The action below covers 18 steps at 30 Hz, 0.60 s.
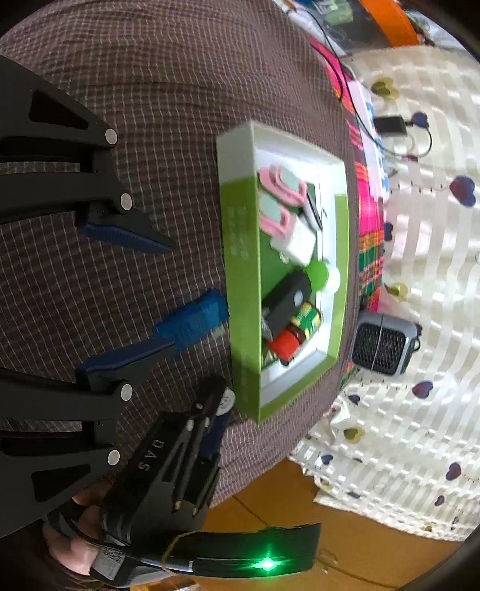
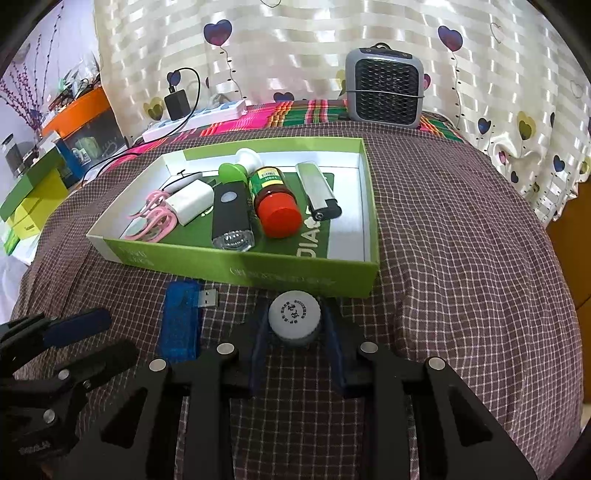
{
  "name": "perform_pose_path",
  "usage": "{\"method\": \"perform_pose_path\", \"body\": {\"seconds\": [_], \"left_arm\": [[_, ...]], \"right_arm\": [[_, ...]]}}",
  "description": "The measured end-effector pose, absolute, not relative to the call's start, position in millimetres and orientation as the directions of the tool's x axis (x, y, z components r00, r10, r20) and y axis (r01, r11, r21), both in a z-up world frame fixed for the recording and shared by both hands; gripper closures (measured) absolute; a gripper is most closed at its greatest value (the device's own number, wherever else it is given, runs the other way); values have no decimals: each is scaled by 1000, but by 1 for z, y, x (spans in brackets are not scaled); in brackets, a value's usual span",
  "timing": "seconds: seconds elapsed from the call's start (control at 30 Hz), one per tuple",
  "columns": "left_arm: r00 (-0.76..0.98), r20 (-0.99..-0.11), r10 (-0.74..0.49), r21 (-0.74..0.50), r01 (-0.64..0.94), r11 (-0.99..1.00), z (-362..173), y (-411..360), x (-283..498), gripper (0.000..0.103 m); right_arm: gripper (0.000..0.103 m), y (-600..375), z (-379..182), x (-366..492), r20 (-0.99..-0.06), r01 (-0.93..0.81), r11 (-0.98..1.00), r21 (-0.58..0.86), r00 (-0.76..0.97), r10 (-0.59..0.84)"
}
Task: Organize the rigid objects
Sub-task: 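Close the right tool on the white round jar while the left tool moves to the blue USB stick, then close the left tool on the blue USB stick while the right tool lifts the white jar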
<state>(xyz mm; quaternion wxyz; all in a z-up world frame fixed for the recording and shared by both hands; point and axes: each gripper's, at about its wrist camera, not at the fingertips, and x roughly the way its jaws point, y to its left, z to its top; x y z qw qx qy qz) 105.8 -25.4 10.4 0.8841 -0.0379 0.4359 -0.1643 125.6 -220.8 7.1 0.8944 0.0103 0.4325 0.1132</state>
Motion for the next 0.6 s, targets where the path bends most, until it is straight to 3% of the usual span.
{"method": "perform_pose_path", "body": {"seconds": [0.6], "left_arm": [[578, -782, -234, -109, 244, 964, 3, -62, 125, 56]], "right_arm": [[73, -251, 7, 115, -772, -156, 977, 142, 601, 208]]}}
